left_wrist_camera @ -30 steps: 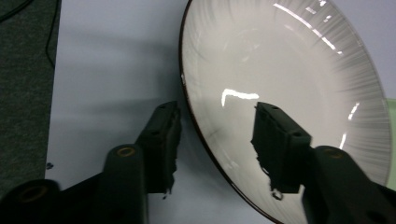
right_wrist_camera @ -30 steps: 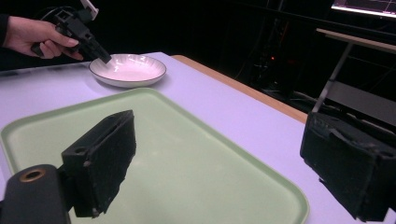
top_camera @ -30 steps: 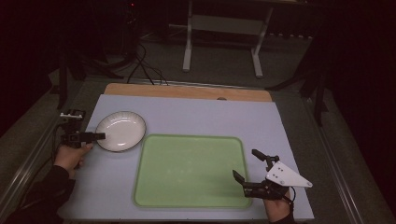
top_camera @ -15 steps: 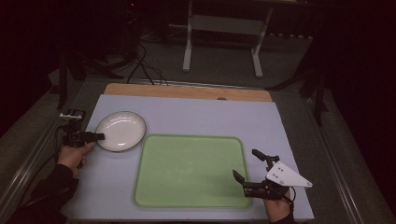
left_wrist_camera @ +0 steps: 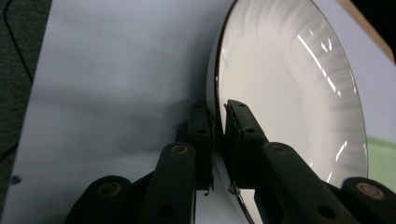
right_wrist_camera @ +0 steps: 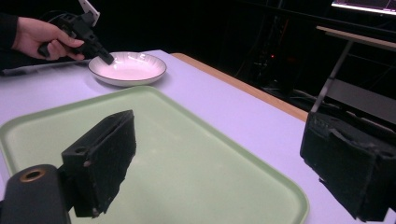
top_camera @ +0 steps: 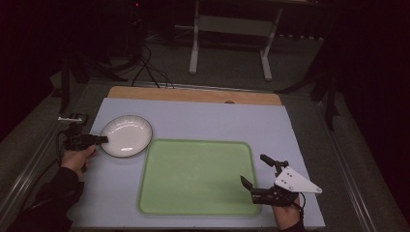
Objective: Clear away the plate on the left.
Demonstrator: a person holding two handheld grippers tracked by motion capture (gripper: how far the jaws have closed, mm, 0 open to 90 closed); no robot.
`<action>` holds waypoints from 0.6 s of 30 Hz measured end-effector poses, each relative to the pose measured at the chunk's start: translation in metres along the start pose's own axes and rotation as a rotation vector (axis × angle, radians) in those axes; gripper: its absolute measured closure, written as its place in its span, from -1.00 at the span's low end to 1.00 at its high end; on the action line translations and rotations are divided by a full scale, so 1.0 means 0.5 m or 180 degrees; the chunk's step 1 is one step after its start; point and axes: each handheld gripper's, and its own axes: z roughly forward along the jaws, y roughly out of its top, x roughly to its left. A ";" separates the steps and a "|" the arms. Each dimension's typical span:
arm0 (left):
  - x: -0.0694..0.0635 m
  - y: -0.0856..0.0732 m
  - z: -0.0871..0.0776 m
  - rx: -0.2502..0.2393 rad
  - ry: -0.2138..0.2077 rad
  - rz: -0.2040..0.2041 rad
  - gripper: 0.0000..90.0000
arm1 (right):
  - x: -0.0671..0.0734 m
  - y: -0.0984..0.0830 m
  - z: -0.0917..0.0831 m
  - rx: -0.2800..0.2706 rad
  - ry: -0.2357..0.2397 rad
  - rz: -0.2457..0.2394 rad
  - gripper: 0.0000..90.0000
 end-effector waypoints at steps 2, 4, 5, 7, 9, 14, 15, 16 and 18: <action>-0.001 0.002 0.000 -0.0015 0.0003 -0.0035 0.83 | 0.000 0.000 0.000 -0.0001 -0.0001 -0.0005 -0.77; -0.001 0.003 -0.001 -0.0007 0.0007 -0.0040 0.83 | 0.000 0.000 0.000 0.0002 0.0001 0.0005 -0.77; -0.001 0.004 -0.002 -0.0019 0.0003 -0.0049 0.84 | -0.001 0.000 0.000 0.0004 0.0000 0.0010 -0.77; -0.001 0.006 -0.006 -0.0060 -0.0037 -0.0053 0.86 | -0.002 -0.001 0.000 0.0002 0.0001 0.0017 -0.77; -0.002 0.008 -0.008 -0.0080 -0.0041 -0.0058 0.87 | -0.002 -0.001 0.000 0.0002 -0.0002 0.0022 -0.77; -0.009 0.013 -0.017 -0.0121 0.0024 -0.0024 0.89 | -0.002 -0.001 0.001 0.0003 0.0000 0.0024 -0.77; -0.010 0.013 -0.019 -0.0145 0.0021 -0.0021 0.89 | -0.002 -0.001 0.001 -0.0001 -0.0002 0.0024 -0.77; -0.012 0.013 -0.020 -0.0163 0.0041 -0.0021 0.89 | -0.002 -0.001 0.001 -0.0001 -0.0004 0.0028 -0.77; -0.013 0.014 -0.023 -0.0199 0.0043 0.0001 0.89 | -0.002 -0.001 0.001 -0.0003 -0.0005 0.0022 -0.77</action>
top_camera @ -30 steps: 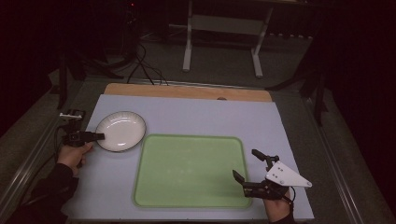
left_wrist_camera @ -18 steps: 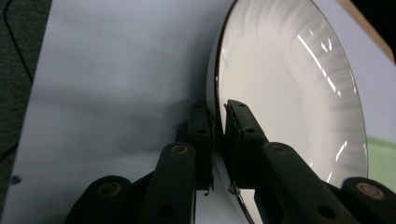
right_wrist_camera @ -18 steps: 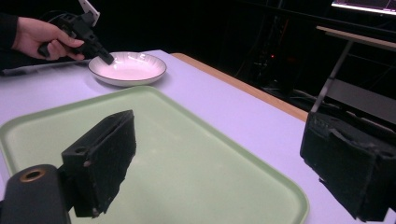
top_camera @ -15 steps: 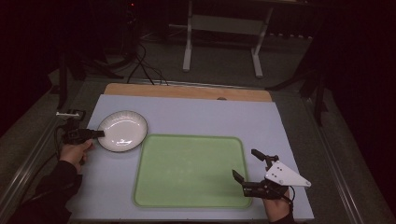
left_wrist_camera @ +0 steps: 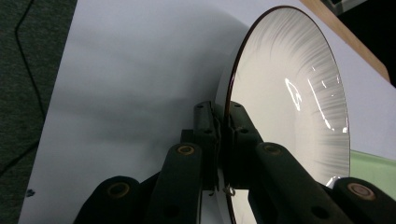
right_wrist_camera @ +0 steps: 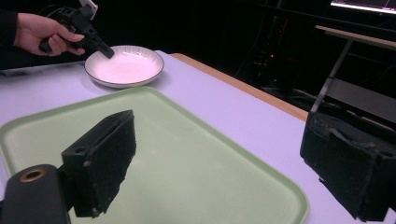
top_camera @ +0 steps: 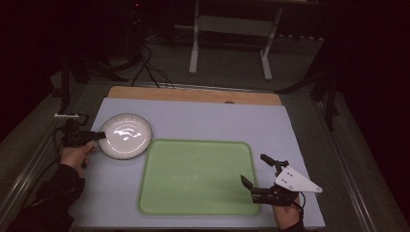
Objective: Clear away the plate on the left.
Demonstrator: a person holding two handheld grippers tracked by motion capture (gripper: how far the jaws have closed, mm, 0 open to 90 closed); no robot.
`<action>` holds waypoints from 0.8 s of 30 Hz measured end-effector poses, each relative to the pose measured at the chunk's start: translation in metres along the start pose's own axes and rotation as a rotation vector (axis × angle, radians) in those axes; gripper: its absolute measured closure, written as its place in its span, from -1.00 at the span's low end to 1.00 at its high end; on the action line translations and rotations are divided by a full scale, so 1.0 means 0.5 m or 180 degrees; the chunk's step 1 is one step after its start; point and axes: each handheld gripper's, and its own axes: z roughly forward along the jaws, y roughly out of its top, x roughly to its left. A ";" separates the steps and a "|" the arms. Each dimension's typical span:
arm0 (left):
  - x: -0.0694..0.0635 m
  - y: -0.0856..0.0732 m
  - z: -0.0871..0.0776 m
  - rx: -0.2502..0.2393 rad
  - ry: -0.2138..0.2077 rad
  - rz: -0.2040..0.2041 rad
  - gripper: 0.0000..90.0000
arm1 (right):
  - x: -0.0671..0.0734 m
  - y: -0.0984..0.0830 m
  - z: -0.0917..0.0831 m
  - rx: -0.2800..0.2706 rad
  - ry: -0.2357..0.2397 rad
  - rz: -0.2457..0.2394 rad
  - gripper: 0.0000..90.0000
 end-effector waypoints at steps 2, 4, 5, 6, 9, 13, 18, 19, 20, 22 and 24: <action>-0.001 0.001 -0.005 -0.0029 -0.0016 0.0004 0.88 | 0.000 0.000 0.000 0.0002 0.0005 -0.0010 -0.77; -0.003 0.003 -0.011 -0.0069 -0.0019 -0.0001 0.87 | 0.000 -0.001 0.001 0.0004 0.0007 0.0002 -0.77; -0.005 0.004 -0.014 -0.0090 0.0003 0.0022 0.87 | -0.001 -0.001 0.001 0.0007 0.0007 0.0013 -0.77; -0.007 0.005 -0.017 -0.0098 0.0024 0.0015 0.87 | -0.001 -0.001 0.002 0.0012 0.0011 0.0027 -0.77; -0.009 0.011 -0.025 -0.0090 0.0003 0.0021 0.86 | -0.002 -0.001 0.002 0.0004 0.0011 0.0032 -0.77; -0.015 0.014 -0.042 -0.0167 -0.0035 0.0014 0.86 | -0.002 -0.001 0.002 0.0003 0.0006 0.0021 -0.77; -0.029 0.018 -0.065 -0.0216 -0.0125 0.0047 0.86 | -0.002 -0.001 0.001 -0.0001 0.0004 0.0021 -0.77; -0.033 0.018 -0.068 -0.0225 -0.0117 0.0063 0.86 | -0.001 -0.001 0.001 0.0000 0.0002 0.0017 -0.77; -0.036 0.018 -0.071 -0.0228 -0.0123 0.0069 0.86 | -0.001 -0.001 0.001 0.0001 0.0000 0.0017 -0.77; -0.044 0.019 -0.077 -0.0231 -0.0135 0.0107 0.86 | -0.001 -0.001 0.001 -0.0002 -0.0001 0.0014 -0.77; -0.048 0.019 -0.080 -0.0225 -0.0176 0.0118 0.86 | -0.001 -0.001 0.001 0.0000 0.0000 0.0018 -0.77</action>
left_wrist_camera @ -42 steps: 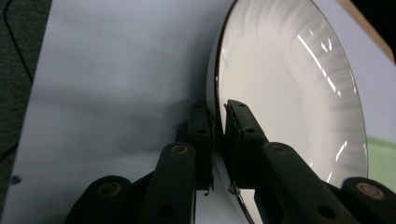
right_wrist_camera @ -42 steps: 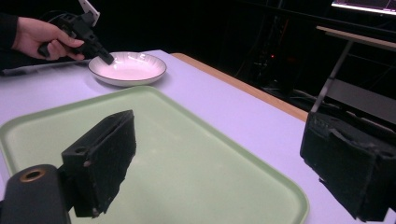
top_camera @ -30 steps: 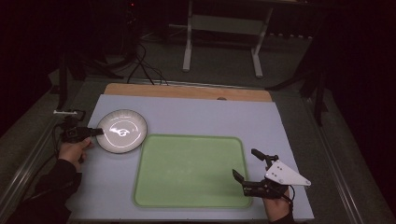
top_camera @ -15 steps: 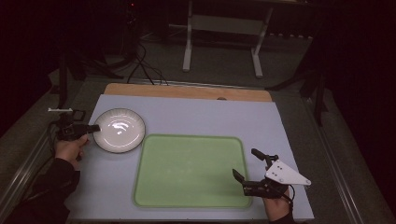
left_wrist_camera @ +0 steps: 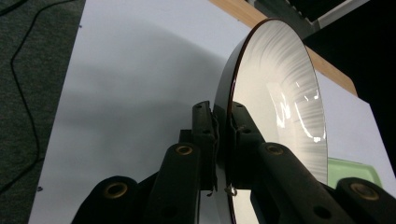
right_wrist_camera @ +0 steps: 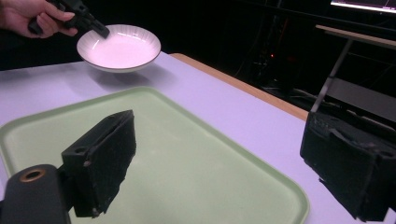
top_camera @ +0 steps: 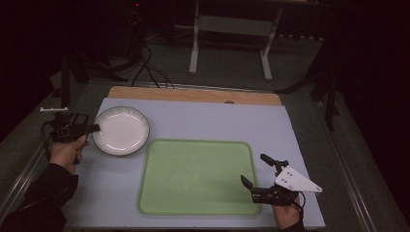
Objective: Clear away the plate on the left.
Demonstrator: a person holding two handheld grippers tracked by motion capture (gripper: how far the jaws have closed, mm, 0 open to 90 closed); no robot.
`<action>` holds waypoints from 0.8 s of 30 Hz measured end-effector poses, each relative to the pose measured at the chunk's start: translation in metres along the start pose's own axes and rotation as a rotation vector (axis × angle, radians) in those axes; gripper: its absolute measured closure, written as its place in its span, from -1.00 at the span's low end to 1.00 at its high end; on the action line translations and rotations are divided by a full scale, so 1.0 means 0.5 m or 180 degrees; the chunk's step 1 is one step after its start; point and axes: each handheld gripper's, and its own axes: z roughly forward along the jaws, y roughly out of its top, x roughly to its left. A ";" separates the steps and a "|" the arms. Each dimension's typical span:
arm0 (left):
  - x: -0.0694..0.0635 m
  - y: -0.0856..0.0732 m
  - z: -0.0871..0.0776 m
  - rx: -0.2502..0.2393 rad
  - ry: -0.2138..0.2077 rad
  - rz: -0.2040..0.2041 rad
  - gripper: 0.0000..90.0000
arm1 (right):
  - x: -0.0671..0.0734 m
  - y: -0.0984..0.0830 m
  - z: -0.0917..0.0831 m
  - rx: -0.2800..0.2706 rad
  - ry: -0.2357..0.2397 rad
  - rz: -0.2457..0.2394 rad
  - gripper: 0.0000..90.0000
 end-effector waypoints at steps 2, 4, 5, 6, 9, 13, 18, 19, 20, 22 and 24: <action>-0.004 0.000 -0.001 0.0018 -0.0020 0.0001 0.86 | 0.000 0.000 0.000 -0.0001 0.0003 0.0003 -0.77; -0.011 -0.001 -0.001 0.0016 -0.0014 0.0040 0.86 | -0.001 0.000 0.001 -0.0002 0.0003 0.0004 -0.77; -0.014 0.000 0.000 0.0042 -0.0043 0.0065 0.86 | -0.001 0.000 0.001 0.0000 0.0004 0.0006 -0.77; -0.018 -0.002 0.000 0.0030 -0.0020 0.0081 0.86 | -0.001 0.000 0.001 -0.0001 0.0004 0.0006 -0.77; -0.026 -0.003 0.002 0.0044 -0.0042 0.0098 0.86 | -0.001 -0.001 0.000 -0.0003 0.0003 0.0007 -0.77; -0.032 -0.005 0.004 0.0065 -0.0095 0.0120 0.85 | -0.002 -0.001 -0.001 -0.0009 0.0004 0.0012 -0.77; -0.042 -0.010 0.006 0.0082 -0.0122 0.0135 0.85 | -0.003 -0.001 -0.002 -0.0025 0.0027 0.0022 -0.77; -0.044 -0.012 0.008 0.0082 -0.0123 0.0127 0.85 | -0.004 -0.001 -0.002 -0.0034 0.0036 0.0023 -0.77; -0.046 -0.013 0.009 0.0101 -0.0134 0.0120 0.85 | -0.004 -0.001 -0.003 -0.0034 0.0037 0.0022 -0.77; -0.053 -0.015 0.010 0.0118 -0.0148 0.0143 0.85 | -0.006 -0.003 -0.004 -0.0044 0.0038 0.0037 -0.77; -0.063 -0.017 0.009 0.0125 -0.0194 0.0167 0.84 | -0.007 -0.004 -0.006 -0.0036 0.0028 0.0038 -0.77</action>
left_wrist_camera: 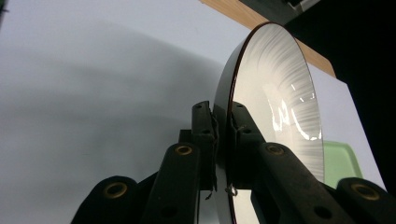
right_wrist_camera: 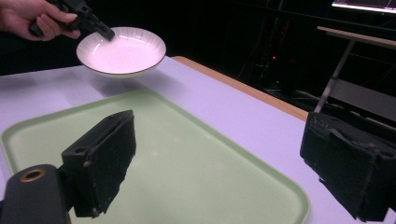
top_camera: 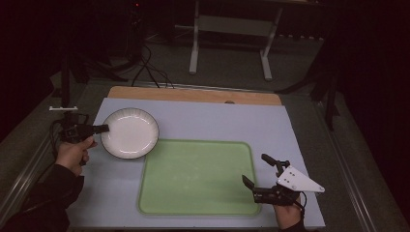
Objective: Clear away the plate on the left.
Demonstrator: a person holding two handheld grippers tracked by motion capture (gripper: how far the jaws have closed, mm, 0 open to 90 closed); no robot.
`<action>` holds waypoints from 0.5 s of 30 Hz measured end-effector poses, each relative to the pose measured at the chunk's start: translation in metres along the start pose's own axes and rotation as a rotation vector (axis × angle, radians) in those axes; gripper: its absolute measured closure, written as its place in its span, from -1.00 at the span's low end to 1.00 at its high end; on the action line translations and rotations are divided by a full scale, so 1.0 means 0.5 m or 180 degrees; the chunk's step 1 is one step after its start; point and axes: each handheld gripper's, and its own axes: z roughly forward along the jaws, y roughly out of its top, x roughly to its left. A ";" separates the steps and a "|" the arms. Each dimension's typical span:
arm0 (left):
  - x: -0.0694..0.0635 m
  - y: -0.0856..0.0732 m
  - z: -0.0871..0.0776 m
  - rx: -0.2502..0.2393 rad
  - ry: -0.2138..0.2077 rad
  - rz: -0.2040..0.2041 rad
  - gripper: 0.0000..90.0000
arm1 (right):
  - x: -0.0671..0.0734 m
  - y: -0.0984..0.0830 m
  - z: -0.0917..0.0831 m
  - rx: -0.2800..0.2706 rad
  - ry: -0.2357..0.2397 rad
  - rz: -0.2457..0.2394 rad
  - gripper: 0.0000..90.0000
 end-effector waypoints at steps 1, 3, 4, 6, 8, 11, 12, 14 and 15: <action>-0.005 -0.001 0.000 0.0003 -0.0019 0.0006 0.84 | -0.001 -0.001 0.000 -0.0002 0.0004 0.0002 -0.77; -0.015 -0.001 0.001 0.0022 -0.0045 0.0042 0.84 | -0.001 -0.002 -0.003 -0.0003 -0.0001 0.0012 -0.77; -0.018 0.000 0.003 0.0046 -0.0092 0.0046 0.85 | -0.001 -0.002 -0.004 0.0001 -0.0003 0.0015 -0.77; -0.029 0.001 0.006 0.0063 -0.0090 0.0089 0.85 | -0.001 -0.002 -0.006 -0.0006 -0.0014 0.0006 -0.77; -0.042 0.002 0.010 0.0079 -0.0114 0.0146 0.84 | -0.002 -0.002 -0.007 -0.0005 -0.0027 0.0022 -0.77; -0.056 0.001 0.016 0.0102 -0.0184 0.0188 0.84 | -0.004 -0.003 -0.007 -0.0005 -0.0026 0.0030 -0.77; -0.061 0.000 0.018 0.0118 -0.0222 0.0189 0.85 | -0.003 -0.003 -0.007 -0.0001 -0.0026 0.0028 -0.77; -0.074 -0.002 0.024 0.0136 -0.0264 0.0222 0.85 | -0.002 -0.002 -0.007 -0.0001 -0.0027 0.0018 -0.77; -0.078 -0.002 0.025 0.0154 -0.0277 0.0234 0.85 | -0.002 -0.002 -0.007 -0.0004 -0.0026 0.0018 -0.77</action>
